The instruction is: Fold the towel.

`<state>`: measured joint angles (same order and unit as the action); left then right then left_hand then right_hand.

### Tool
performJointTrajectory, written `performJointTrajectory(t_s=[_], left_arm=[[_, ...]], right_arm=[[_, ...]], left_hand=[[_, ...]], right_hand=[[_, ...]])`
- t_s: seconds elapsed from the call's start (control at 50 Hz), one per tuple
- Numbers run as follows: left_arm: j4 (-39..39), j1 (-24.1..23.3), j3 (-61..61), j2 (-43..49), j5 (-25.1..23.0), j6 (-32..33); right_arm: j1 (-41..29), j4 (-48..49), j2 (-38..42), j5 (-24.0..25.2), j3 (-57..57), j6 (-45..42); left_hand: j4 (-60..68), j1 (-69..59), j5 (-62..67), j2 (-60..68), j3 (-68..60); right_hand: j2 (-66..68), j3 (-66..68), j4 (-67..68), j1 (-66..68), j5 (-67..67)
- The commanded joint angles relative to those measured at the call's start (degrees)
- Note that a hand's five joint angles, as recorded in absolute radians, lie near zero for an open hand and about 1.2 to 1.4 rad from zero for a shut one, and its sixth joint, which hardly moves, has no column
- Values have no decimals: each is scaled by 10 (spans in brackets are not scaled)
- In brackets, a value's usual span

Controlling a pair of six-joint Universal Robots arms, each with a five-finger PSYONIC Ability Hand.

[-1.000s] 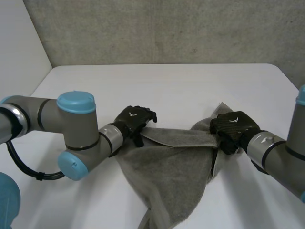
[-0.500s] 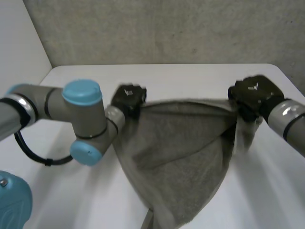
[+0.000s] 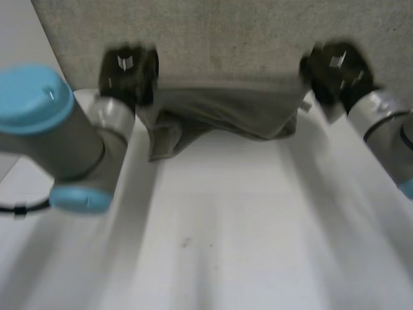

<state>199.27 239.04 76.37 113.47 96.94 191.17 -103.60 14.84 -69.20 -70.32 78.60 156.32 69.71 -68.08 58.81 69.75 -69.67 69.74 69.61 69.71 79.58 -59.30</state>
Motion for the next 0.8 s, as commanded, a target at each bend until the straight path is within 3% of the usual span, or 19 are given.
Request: performJointTrajectory(t_s=[0.02, 0.18, 0.3, 0.32, 0.34, 0.38, 0.48, 0.66, 0.8], left_arm=[[-74, -5, 155, 1, -1, -1], [-96, -26, 196, 25, -4, -5], [-96, -30, 177, 19, -3, -5], [-96, -30, 168, 17, -3, -6], [-96, -30, 168, 17, -3, -6], [-99, -30, 152, 14, -3, -5], [-100, -30, 123, 21, -2, -6], [-100, -20, 83, 46, 0, -6], [-100, 8, 73, 59, 0, -8]], right_arm=[[1, -286, 50, 14, -9, -98], [2, -290, 74, 4, 26, -103], [4, -256, 75, 5, 68, -41], [6, -245, 72, 5, 81, -16], [6, -245, 72, 5, 81, -15], [6, -225, 63, 5, 109, 36], [6, -188, 37, 5, 159, 96], [4, -68, 4, -3, 249, 105], [37, 14, -3, -39, 281, 101]], left_hand=[[103, -119, 112, 102, -103], [103, -119, 112, 102, -103], [103, -119, 112, 102, -103], [103, -119, 112, 102, -103], [103, -119, 112, 102, -103], [103, -119, 112, 102, -103], [103, -119, 112, 102, -103], [103, -119, 112, 102, -103], [103, -119, 112, 102, -103]], right_hand=[[103, 104, 103, 4, -107], [103, 104, 103, 4, -107], [88, 89, 88, -10, -92], [-62, -61, -61, -160, 57], [-63, -62, -63, -162, 59], [-351, -350, -351, -450, 347], [-489, -487, -488, -587, 484], [-524, -523, -524, -623, 520], [-506, -504, -505, -604, 501]])
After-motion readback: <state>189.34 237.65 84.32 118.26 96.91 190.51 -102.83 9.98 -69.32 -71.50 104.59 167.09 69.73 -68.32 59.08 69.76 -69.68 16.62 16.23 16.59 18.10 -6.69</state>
